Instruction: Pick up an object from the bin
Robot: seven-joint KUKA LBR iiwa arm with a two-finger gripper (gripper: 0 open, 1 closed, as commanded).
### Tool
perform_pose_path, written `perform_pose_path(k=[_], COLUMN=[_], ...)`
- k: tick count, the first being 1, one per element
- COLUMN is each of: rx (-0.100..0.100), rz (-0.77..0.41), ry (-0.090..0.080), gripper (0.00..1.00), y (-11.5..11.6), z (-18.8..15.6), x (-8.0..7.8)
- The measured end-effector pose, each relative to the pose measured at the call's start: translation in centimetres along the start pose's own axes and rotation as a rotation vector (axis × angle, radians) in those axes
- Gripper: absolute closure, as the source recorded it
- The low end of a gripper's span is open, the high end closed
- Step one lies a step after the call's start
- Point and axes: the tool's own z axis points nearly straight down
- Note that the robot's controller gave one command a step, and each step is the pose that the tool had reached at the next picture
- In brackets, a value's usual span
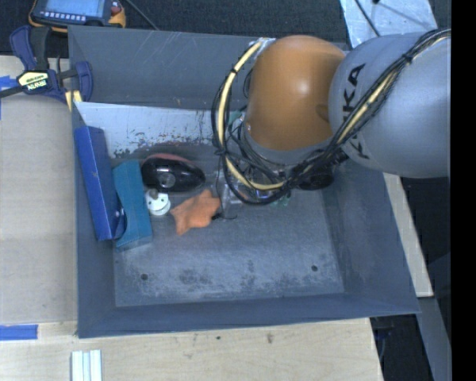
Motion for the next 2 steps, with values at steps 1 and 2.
perform_pose_path(k=[1, 2], rx=[-0.001, -0.002], rz=[-0.003, -0.285], ry=[0.000, -0.003], gripper=[1.00, 1.00], y=[0.2, 1.9], z=[-1.2, -4.4], x=[-0.4, -4.6])
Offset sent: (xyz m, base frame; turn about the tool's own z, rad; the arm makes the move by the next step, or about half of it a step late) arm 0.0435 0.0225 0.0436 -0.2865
